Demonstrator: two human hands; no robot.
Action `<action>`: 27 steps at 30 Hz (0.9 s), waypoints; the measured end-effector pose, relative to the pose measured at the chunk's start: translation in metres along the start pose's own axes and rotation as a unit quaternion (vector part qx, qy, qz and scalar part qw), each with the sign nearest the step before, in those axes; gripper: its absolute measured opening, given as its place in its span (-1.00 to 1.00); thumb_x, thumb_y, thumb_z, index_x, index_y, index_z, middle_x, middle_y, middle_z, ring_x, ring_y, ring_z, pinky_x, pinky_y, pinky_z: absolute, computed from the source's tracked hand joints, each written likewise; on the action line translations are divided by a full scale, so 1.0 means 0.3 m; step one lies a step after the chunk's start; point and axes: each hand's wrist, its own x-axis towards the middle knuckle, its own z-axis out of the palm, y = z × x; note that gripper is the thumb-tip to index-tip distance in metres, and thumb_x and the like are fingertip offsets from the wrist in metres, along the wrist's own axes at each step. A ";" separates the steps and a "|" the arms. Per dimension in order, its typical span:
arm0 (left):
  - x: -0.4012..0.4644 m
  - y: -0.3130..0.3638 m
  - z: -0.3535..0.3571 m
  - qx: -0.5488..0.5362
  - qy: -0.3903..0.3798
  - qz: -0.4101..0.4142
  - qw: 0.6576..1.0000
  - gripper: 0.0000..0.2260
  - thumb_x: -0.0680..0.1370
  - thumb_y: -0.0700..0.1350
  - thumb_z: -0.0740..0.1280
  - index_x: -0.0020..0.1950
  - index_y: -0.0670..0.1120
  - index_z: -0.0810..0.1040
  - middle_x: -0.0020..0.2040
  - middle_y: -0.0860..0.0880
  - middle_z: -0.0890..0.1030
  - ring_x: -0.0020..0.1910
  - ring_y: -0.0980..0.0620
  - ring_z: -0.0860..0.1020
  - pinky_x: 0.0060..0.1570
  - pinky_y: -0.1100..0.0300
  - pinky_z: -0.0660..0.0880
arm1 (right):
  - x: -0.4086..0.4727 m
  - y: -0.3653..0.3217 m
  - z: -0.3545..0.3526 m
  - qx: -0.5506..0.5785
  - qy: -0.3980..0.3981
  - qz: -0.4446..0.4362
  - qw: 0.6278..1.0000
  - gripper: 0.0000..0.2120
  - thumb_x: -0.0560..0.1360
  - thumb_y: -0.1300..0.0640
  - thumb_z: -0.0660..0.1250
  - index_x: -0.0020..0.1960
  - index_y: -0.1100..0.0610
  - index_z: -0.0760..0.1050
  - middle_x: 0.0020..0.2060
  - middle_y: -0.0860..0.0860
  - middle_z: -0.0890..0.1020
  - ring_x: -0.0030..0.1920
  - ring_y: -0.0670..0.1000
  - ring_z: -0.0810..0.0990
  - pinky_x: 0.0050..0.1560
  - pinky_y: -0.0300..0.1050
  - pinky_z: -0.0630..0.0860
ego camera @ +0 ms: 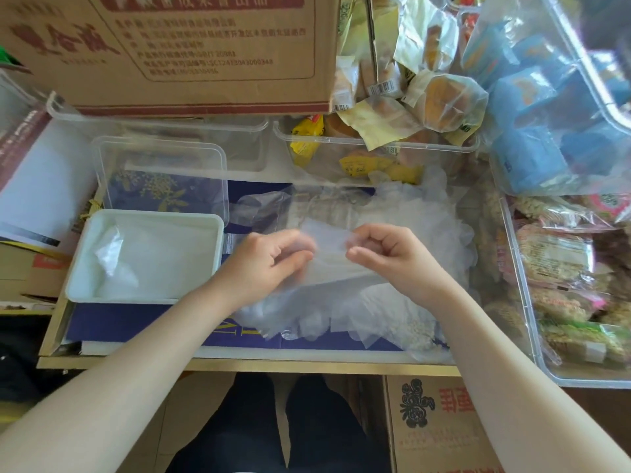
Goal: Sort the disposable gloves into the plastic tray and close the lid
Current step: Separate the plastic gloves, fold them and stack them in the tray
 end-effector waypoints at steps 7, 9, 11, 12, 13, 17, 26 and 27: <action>-0.100 -0.046 -0.090 -0.016 -0.079 -0.184 0.980 -0.84 0.54 -0.08 0.33 -0.24 -0.03 0.55 -0.51 0.11 0.51 -0.48 0.22 0.42 -0.31 0.36 0.39 | 0.072 0.049 0.103 0.078 0.027 0.099 0.992 -0.83 0.50 0.18 0.34 -0.26 0.13 0.57 -0.44 -0.04 0.48 -0.41 -0.10 0.37 -0.40 -0.32 0.28; -0.120 -0.068 -0.125 -0.009 -0.090 -0.217 0.972 -0.84 0.52 -0.07 0.35 -0.26 -0.02 0.55 -0.55 0.12 0.47 -0.54 0.21 0.39 -0.36 0.36 0.38 | 0.096 0.067 0.126 0.086 0.035 0.122 0.988 -0.84 0.51 0.18 0.34 -0.26 0.13 0.55 -0.46 -0.09 0.46 -0.45 -0.16 0.36 -0.41 -0.36 0.28; -0.137 -0.101 -0.160 0.029 -0.112 -0.237 0.965 -0.82 0.53 -0.02 0.33 -0.27 0.02 0.57 -0.56 0.06 0.42 -0.56 0.15 0.34 -0.39 0.23 0.39 | 0.117 0.083 0.156 0.071 0.023 0.136 0.988 -0.86 0.51 0.17 0.35 -0.23 0.17 0.52 -0.43 -0.06 0.45 -0.44 -0.17 0.35 -0.39 -0.37 0.28; -0.144 -0.119 -0.175 0.064 -0.117 -0.240 0.962 -0.80 0.53 0.00 0.32 -0.28 0.03 0.56 -0.53 0.04 0.44 -0.53 0.12 0.36 -0.35 0.17 0.41 | 0.127 0.087 0.174 0.065 0.018 0.141 0.988 -0.85 0.51 0.17 0.34 -0.22 0.18 0.50 -0.43 -0.05 0.44 -0.44 -0.16 0.34 -0.38 -0.35 0.27; -0.149 -0.136 -0.189 0.099 -0.116 -0.240 0.959 -0.80 0.53 0.02 0.31 -0.27 0.02 0.56 -0.46 0.03 0.50 -0.47 0.09 0.41 -0.28 0.12 0.45 | 0.138 0.089 0.191 0.064 0.016 0.142 0.988 -0.84 0.51 0.17 0.34 -0.23 0.18 0.48 -0.44 -0.05 0.43 -0.44 -0.15 0.33 -0.38 -0.33 0.26; -0.146 -0.144 -0.211 0.108 -0.119 -0.221 0.962 -0.74 0.54 0.06 0.28 0.21 0.06 0.48 0.05 0.07 0.59 0.04 0.11 0.51 0.02 0.20 0.43 | 0.171 0.067 0.260 0.082 -0.014 0.120 0.989 -0.81 0.53 0.18 0.31 -0.26 0.08 0.46 -0.45 -0.11 0.41 -0.40 -0.12 0.31 -0.33 -0.26 0.25; -0.086 -0.215 -0.184 0.084 0.074 -0.166 0.980 -0.83 0.58 -0.13 0.25 -0.22 -0.07 0.48 -0.51 0.11 0.43 -0.46 0.20 0.41 -0.43 0.37 0.27 | 0.254 0.090 0.354 0.009 0.071 0.122 0.990 -0.93 0.55 0.18 0.26 -0.07 0.09 0.52 -0.31 -0.08 0.52 -0.32 -0.11 0.43 -0.35 -0.31 0.33; -0.081 -0.225 -0.188 0.095 0.082 -0.164 0.978 -0.84 0.58 -0.13 0.26 -0.20 -0.10 0.49 -0.49 0.10 0.42 -0.45 0.19 0.40 -0.42 0.36 0.26 | 0.268 0.116 0.343 -0.059 0.099 0.137 0.984 -0.88 0.55 0.13 0.27 0.07 0.10 0.51 -0.13 -0.02 0.57 -0.17 -0.06 0.51 -0.28 -0.32 0.41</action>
